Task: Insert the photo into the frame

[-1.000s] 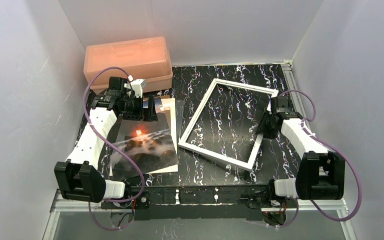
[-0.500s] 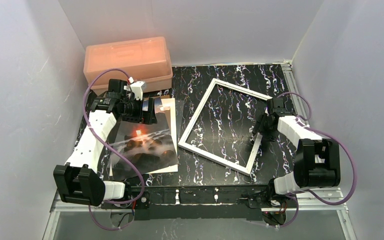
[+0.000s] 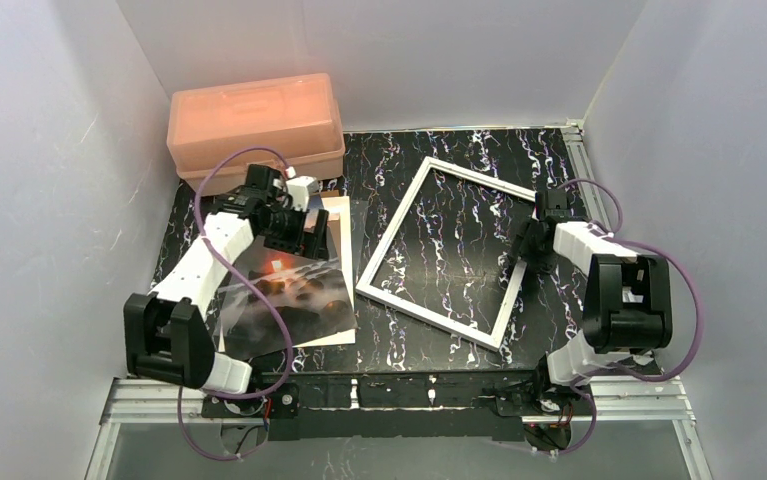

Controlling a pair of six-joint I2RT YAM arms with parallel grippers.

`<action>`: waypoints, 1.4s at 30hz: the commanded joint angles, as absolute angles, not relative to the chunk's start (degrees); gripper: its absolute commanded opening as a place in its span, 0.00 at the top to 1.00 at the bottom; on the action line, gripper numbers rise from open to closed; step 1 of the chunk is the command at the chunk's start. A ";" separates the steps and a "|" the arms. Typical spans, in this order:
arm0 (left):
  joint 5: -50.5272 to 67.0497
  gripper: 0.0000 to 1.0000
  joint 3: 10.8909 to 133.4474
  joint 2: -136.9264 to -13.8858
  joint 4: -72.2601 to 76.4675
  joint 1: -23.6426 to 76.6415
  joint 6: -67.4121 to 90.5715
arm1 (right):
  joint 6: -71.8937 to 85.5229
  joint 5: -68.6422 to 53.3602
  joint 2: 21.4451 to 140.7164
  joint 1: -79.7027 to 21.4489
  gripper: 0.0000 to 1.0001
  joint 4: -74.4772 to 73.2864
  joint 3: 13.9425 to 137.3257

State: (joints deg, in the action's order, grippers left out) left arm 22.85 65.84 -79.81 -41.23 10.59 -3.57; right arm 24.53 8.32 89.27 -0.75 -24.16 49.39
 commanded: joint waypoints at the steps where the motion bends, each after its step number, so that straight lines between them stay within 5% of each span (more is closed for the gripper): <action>1: 21.47 0.02 64.55 -83.86 -37.32 16.45 -7.99 | 25.01 5.14 93.06 -0.47 0.33 -18.35 53.35; 14: 22.06 0.32 70.35 -101.24 -32.07 26.09 -9.96 | 25.04 -0.86 107.82 -0.46 0.38 -17.91 70.29; 27: 27.50 0.43 71.04 -104.86 -31.56 30.64 -10.10 | 23.79 -1.48 113.79 -0.44 0.37 -19.11 76.54; 42: 39.39 0.55 65.81 -99.95 -34.04 37.06 -10.19 | 24.84 -0.73 107.62 -0.44 0.39 -19.60 68.10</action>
